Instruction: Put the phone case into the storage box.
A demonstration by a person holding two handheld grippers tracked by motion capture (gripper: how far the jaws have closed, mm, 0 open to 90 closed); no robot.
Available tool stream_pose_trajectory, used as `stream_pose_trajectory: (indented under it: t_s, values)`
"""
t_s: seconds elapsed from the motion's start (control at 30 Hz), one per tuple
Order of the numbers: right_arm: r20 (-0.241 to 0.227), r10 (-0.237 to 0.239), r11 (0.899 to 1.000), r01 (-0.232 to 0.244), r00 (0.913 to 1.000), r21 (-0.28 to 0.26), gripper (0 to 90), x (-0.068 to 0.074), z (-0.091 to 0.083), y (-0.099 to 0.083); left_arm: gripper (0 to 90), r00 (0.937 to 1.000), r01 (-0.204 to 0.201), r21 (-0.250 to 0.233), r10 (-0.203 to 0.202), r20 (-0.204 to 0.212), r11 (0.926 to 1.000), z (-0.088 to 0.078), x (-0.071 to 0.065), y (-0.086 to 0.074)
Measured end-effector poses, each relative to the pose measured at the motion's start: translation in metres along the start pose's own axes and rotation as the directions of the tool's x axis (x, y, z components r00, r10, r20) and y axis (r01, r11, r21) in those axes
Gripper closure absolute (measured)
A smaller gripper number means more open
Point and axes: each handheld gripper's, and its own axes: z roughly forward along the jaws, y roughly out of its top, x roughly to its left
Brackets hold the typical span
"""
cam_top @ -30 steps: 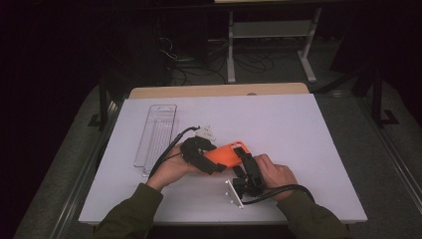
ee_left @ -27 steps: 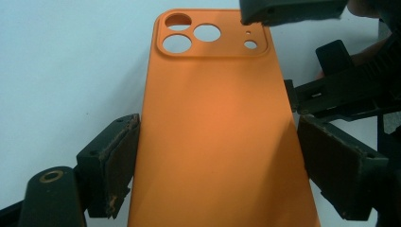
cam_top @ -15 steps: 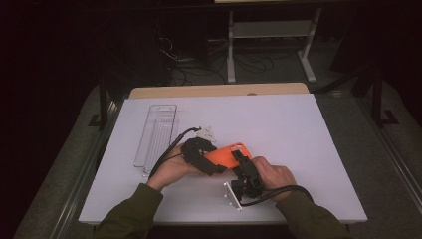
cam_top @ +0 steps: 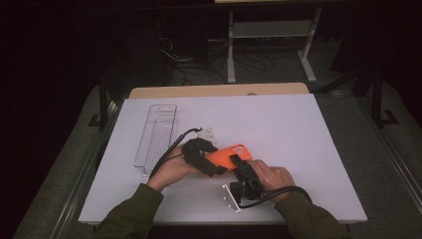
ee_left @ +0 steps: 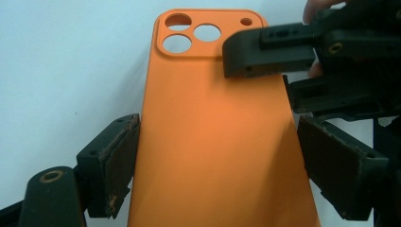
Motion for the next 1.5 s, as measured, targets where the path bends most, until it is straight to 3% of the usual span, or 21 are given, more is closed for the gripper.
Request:
stream_pose_trajectory:
  t_s: [0.67, 1.03, 1.2, 1.43, 1.5]
  values:
    - [-0.002, -0.007, 1.000, 0.006, 1.0000, -0.012, 73.7, -0.0004, -0.0024, 0.0024, 16.1, 0.9999, 0.015, -0.010, -0.015, 0.007, 0.9998, 0.0004, -0.0002, 0.0000]
    - [0.052, -0.024, 1.000, 0.025, 0.9984, -0.009, 80.7, -0.0006, -0.0055, 0.0028, 15.8, 0.9975, 0.045, -0.032, -0.043, 0.056, 0.9985, -0.0026, 0.0036, -0.0001]
    - [0.042, -0.034, 0.999, 0.034, 0.9985, -0.008, 81.6, 0.0004, -0.0059, 0.0037, 15.4, 0.9957, 0.060, -0.025, -0.058, 0.072, 0.9979, -0.0010, 0.0052, -0.0017]
    - [0.034, -0.023, 1.000, 0.023, 0.9992, -0.002, 82.8, -0.0019, -0.0060, 0.0027, 14.4, 0.9969, 0.061, -0.082, -0.057, 0.054, 0.9947, -0.0035, 0.0052, -0.0024]
    - [0.031, -0.023, 1.000, 0.023, 0.9992, 0.000, 82.7, -0.0017, -0.0057, 0.0027, 13.3, 0.9969, 0.067, -0.075, -0.063, 0.047, 0.9949, -0.0049, 0.0054, -0.0025]
